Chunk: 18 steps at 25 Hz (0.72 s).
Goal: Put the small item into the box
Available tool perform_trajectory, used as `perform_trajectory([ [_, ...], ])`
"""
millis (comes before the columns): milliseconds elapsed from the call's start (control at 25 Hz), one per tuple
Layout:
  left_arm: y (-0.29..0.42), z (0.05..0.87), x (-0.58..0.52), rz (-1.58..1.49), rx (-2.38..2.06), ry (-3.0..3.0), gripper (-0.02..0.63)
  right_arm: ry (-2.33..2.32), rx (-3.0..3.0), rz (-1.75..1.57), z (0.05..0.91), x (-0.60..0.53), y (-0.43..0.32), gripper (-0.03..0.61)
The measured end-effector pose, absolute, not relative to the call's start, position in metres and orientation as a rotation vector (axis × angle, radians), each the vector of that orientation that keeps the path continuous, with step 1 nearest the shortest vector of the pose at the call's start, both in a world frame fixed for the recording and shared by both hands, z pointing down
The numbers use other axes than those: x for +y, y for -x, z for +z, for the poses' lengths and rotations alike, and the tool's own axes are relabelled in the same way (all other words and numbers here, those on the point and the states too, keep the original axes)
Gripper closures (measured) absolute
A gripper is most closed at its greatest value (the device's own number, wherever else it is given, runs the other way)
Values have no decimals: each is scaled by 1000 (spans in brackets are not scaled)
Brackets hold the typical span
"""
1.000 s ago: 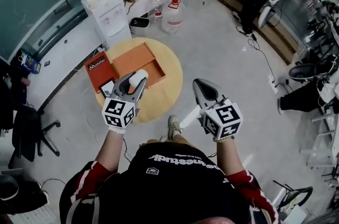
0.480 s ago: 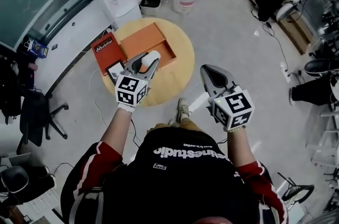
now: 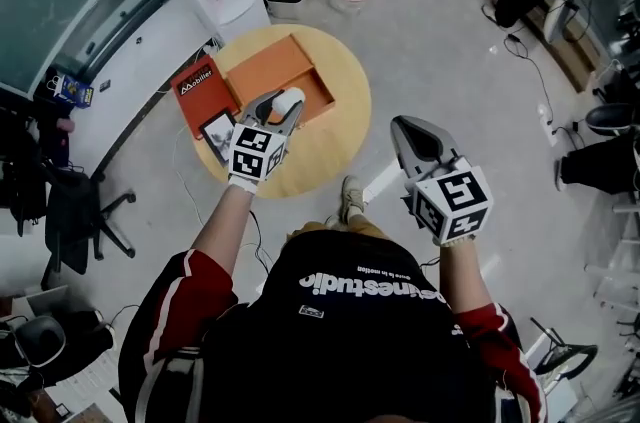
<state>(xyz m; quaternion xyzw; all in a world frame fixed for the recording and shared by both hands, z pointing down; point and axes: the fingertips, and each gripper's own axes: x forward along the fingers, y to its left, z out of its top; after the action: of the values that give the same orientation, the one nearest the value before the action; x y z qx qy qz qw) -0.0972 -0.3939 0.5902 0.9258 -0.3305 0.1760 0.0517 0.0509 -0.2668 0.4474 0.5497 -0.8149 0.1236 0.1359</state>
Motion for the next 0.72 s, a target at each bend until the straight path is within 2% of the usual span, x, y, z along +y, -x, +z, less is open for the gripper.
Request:
perform_trajectory([
  [720, 57, 677, -448, 762, -963, -2715, 426, -1578, -2330, 432, 471, -307, -83, 546],
])
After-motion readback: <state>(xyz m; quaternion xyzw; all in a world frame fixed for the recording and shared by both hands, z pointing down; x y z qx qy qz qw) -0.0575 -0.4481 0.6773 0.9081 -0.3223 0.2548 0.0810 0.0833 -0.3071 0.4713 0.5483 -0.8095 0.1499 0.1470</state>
